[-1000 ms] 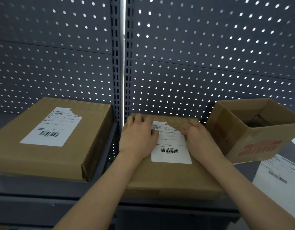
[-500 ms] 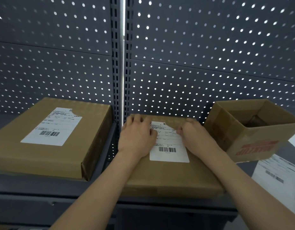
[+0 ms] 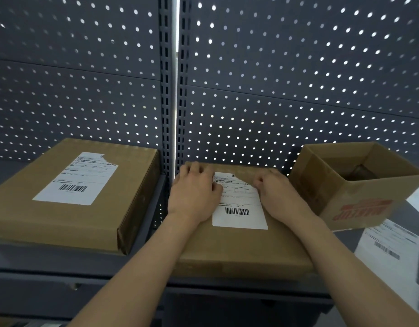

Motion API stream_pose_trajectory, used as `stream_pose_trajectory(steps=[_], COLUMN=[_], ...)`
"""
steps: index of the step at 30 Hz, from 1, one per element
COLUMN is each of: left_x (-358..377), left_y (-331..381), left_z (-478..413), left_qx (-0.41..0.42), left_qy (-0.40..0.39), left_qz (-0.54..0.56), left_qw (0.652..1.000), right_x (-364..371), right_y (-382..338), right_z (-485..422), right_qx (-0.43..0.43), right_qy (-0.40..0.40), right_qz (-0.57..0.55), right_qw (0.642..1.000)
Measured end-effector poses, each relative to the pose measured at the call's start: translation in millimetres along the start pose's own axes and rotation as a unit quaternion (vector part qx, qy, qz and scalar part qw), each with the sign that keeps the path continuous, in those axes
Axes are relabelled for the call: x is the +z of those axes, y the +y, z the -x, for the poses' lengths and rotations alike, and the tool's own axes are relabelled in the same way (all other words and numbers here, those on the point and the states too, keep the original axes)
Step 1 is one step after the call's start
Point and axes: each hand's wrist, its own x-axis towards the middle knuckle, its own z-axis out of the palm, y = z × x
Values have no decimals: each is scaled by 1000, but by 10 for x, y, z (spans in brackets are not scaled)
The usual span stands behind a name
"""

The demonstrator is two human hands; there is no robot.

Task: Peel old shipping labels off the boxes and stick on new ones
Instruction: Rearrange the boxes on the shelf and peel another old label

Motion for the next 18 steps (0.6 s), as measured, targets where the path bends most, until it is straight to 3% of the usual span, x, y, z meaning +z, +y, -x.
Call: stream_pose_trajectory(steps=[3,9,18], left_x=[-2,3,0], left_y=[-4,2,9], left_z=[-4,-9,5], left_qx=[1,-1,2], left_qy=[2,0,2], left_qz=[0,-2,-3], left_qw=[1000,1000,1000], right_x=[-52,-123,30], right_y=[103,33,-121], right_z=[36,33,7], right_qx=[5,-40,-54], right_qy=[23,1,11], right_qz=[-73,-39,151], right_qw=[997,998,987])
